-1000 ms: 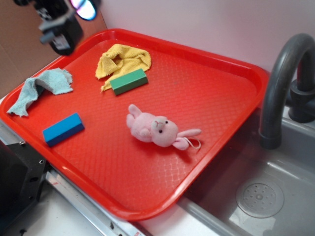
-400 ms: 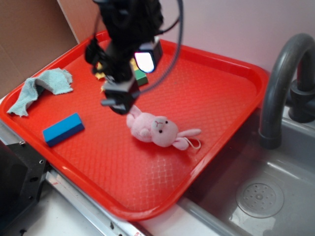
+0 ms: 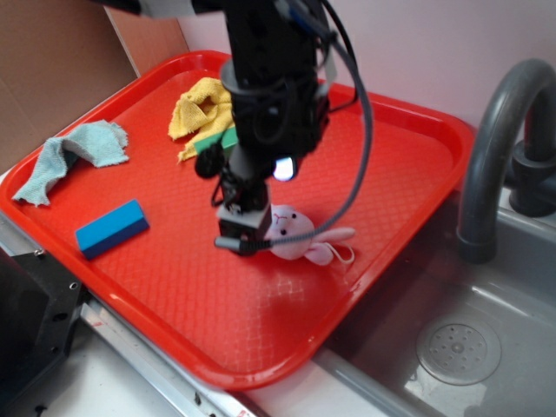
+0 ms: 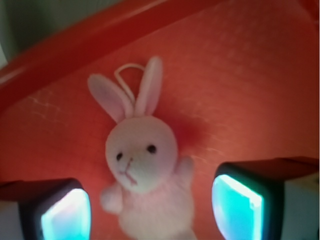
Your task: Grab the pink bunny.
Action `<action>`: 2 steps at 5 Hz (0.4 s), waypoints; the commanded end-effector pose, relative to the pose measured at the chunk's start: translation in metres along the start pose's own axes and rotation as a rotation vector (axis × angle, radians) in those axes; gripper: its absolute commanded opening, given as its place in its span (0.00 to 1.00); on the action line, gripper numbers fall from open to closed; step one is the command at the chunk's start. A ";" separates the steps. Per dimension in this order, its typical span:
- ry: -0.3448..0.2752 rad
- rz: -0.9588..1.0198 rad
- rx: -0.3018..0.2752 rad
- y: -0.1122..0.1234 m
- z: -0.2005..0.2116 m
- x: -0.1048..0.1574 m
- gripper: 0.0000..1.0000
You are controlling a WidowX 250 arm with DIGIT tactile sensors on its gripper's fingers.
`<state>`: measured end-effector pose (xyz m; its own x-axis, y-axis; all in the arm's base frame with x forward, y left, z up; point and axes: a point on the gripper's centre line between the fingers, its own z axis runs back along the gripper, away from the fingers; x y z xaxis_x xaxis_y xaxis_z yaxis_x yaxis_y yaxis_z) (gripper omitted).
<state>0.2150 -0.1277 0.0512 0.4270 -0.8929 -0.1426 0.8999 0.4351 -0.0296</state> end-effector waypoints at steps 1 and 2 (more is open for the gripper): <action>0.080 -0.028 0.019 -0.013 -0.028 0.002 1.00; 0.073 -0.022 -0.009 -0.012 -0.033 0.008 1.00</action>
<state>0.2123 -0.1292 0.0176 0.4122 -0.8802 -0.2352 0.9006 0.4327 -0.0409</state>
